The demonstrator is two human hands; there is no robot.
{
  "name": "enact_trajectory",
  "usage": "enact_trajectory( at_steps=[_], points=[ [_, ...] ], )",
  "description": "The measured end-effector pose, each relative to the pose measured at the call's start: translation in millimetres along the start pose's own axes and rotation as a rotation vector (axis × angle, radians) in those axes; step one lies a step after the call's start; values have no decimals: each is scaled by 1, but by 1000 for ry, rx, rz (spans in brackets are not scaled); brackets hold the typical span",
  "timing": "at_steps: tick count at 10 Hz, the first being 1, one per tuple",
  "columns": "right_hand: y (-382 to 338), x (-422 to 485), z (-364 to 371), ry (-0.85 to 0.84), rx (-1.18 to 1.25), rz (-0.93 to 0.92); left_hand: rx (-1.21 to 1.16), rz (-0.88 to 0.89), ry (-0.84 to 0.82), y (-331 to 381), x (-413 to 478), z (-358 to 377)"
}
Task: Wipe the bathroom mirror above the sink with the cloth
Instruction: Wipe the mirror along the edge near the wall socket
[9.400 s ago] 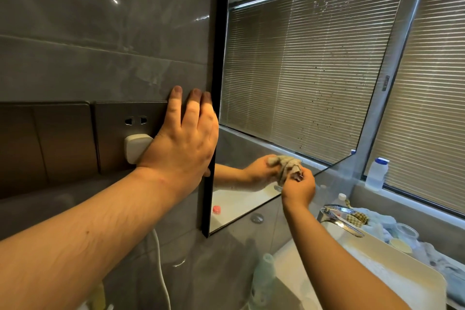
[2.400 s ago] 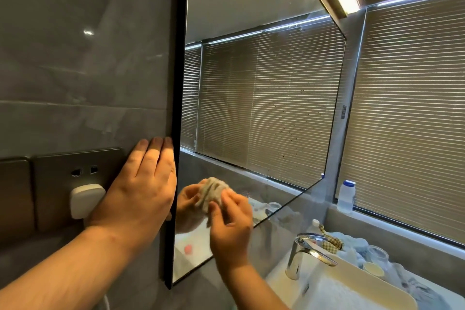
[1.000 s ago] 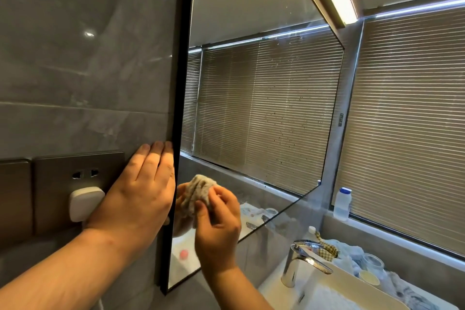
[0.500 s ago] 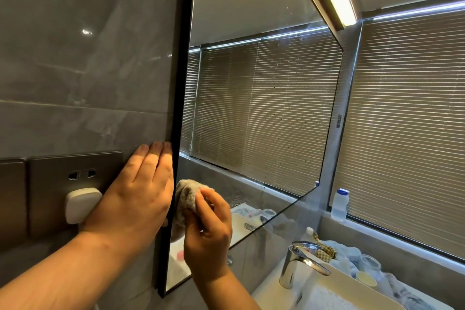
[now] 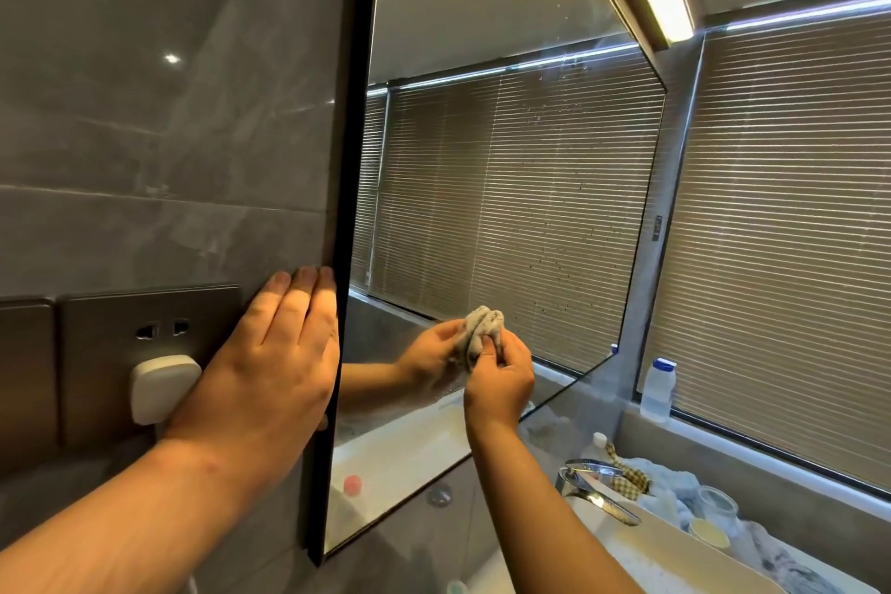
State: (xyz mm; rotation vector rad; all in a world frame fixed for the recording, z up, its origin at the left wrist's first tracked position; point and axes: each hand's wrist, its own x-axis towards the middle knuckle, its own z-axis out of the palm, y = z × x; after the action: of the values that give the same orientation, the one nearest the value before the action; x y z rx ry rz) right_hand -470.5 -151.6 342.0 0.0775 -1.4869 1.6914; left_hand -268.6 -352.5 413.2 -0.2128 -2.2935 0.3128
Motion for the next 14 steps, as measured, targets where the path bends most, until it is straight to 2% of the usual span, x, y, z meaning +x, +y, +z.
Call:
enact_trajectory(
  at_steps=[1,2,3,4,5,6,7,8,9,10,11,12,13,14],
  points=[
    [7,13,-3,-13,8,56,-679,119,33,42,29,17],
    [9,20,-5,-10,3,92,-1592,131,-76,89,94,141],
    [0,9,-7,-24,-11,70,-1674,46,-142,101,125,188],
    [-12,-15,-7,-88,-7,-25,-1512,-49,-11,86,112,174],
    [-26,-43,-1,-149,5,-165,-1502,-46,72,58,77,153],
    [-43,-75,6,-188,19,-337,-574,200,112,20,29,76],
    [-50,-98,13,-233,22,-459,-49,61,190,-4,5,21],
    [-46,-98,11,-246,21,-551,182,-9,52,5,11,11],
    [-40,-85,9,-247,5,-667,261,62,76,6,13,17],
    [-39,-65,10,-208,-16,-580,245,50,107,2,10,18],
    [-31,-34,9,-150,-25,-400,244,56,25,10,13,15],
    [-25,1,4,-105,-57,-201,254,46,56,-2,5,17],
    [-10,35,-5,-61,-132,-42,257,59,201,2,8,25],
    [0,50,-12,-63,-202,-25,-620,67,19,55,62,79]
  ],
)
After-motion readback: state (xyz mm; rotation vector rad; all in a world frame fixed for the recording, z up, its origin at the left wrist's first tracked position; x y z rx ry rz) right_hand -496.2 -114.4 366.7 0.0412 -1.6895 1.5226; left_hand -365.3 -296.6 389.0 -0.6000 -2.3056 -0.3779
